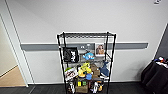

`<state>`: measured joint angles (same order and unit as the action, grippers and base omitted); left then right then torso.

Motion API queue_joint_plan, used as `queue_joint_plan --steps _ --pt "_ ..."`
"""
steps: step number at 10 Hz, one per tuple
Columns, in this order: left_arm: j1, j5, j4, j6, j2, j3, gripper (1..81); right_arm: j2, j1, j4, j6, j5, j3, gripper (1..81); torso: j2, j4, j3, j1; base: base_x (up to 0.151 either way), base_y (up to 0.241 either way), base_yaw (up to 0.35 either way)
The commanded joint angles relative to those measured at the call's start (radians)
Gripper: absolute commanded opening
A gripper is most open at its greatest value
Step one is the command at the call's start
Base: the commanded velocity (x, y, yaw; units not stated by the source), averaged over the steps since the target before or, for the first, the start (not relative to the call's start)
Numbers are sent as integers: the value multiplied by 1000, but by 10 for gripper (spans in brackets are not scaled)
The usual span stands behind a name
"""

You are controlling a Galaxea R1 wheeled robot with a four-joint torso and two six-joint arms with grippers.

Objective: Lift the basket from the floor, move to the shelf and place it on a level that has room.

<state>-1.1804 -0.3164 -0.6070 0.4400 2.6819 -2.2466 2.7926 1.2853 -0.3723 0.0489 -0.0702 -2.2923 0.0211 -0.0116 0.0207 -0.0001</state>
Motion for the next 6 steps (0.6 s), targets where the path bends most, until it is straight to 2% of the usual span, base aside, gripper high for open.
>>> queue_joint_plan --steps 1,6 --pt "106 -73 -16 0 -23 12 10 -12 -94 1 -3 -52 18 10 0 0 0 0 137 0 0" --pt "106 -73 -16 0 -23 9 10 -15 -95 1 -1 -51 24 10 0 0 0 0 136 0 0"
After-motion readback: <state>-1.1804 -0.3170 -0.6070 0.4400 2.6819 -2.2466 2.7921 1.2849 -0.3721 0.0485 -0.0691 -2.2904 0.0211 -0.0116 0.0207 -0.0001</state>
